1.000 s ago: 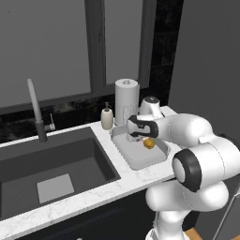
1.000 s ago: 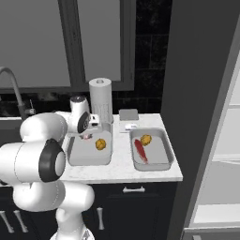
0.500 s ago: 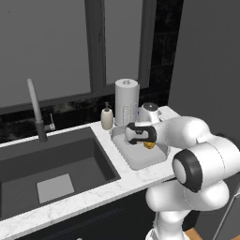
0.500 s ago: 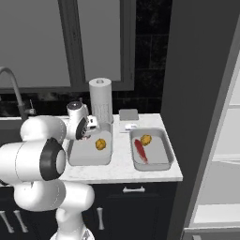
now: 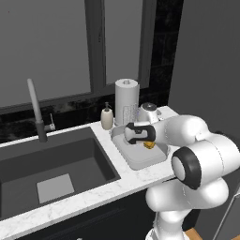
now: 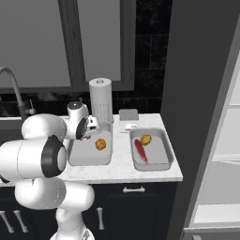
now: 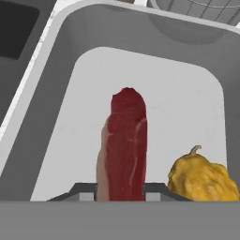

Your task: Place one squash and one steak in each tupperware on the nearby counter, to pack two identical lunches.

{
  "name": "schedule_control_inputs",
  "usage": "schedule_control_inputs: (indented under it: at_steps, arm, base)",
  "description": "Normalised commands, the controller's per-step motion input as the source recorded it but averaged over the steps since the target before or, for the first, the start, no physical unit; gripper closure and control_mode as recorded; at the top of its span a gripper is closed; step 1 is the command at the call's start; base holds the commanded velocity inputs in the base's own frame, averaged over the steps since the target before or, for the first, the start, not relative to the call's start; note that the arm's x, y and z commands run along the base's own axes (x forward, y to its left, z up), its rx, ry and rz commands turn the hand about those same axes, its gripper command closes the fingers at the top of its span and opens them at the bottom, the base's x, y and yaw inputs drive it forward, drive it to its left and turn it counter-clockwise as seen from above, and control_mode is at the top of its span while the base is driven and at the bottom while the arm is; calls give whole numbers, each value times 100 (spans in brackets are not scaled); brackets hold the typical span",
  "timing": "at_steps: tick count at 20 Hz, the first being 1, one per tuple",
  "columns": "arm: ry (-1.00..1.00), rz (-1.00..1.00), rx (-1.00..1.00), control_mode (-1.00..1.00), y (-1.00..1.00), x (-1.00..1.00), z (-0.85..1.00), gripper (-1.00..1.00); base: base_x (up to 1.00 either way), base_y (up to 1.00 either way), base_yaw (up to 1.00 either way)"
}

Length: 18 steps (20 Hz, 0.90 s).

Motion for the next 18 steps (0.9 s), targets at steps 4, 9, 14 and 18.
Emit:
schedule_control_inputs:
  at_steps: [4, 9, 14, 18]
  arm:
    - [0, 0, 0, -100, 0, 0, 0, -100]
    - [0, 0, 0, -100, 0, -4, 16, -100]
    - [0, 0, 0, -100, -1, -22, 84, -100]
    - [0, 0, 0, -100, -13, -75, 96, -100]
  base:
    - [0, 0, 0]
    - [0, 0, 0]
    - [0, 0, 0]
    - [0, 0, 0]
